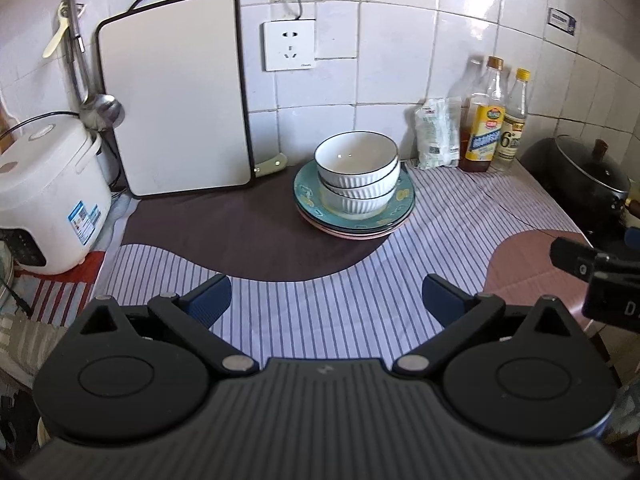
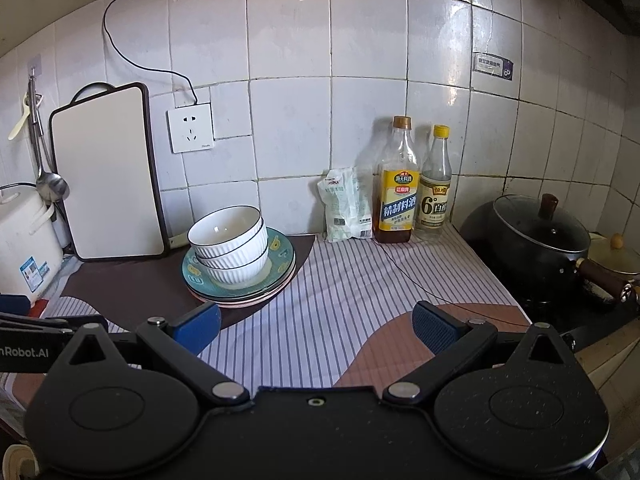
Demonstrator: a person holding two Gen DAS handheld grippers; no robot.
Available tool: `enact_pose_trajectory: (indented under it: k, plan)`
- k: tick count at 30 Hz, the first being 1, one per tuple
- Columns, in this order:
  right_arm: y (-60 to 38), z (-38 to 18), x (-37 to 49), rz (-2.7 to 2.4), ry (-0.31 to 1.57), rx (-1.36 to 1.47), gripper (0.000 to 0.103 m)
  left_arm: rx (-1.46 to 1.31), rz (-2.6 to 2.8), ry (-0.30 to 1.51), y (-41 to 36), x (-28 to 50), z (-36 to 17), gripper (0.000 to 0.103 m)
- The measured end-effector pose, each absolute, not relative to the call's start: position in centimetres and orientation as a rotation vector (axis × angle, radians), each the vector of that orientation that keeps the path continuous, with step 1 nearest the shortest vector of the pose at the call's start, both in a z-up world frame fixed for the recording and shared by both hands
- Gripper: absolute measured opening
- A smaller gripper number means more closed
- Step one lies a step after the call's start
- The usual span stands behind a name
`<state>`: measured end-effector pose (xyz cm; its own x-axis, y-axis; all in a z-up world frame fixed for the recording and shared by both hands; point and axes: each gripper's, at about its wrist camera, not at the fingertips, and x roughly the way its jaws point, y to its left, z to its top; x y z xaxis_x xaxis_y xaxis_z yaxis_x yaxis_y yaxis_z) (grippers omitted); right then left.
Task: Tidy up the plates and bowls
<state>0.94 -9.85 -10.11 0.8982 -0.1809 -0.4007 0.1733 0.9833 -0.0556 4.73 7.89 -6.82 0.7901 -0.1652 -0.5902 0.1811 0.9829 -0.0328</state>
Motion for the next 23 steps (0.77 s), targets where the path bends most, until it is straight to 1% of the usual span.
enact_pose_trajectory:
  k: [23]
  plan:
    - [-10.38,-10.19,0.73,-0.171,0.421,-0.017,0.103,0.031,-0.166,0.585,8.05,4.35,-7.01,0.103]
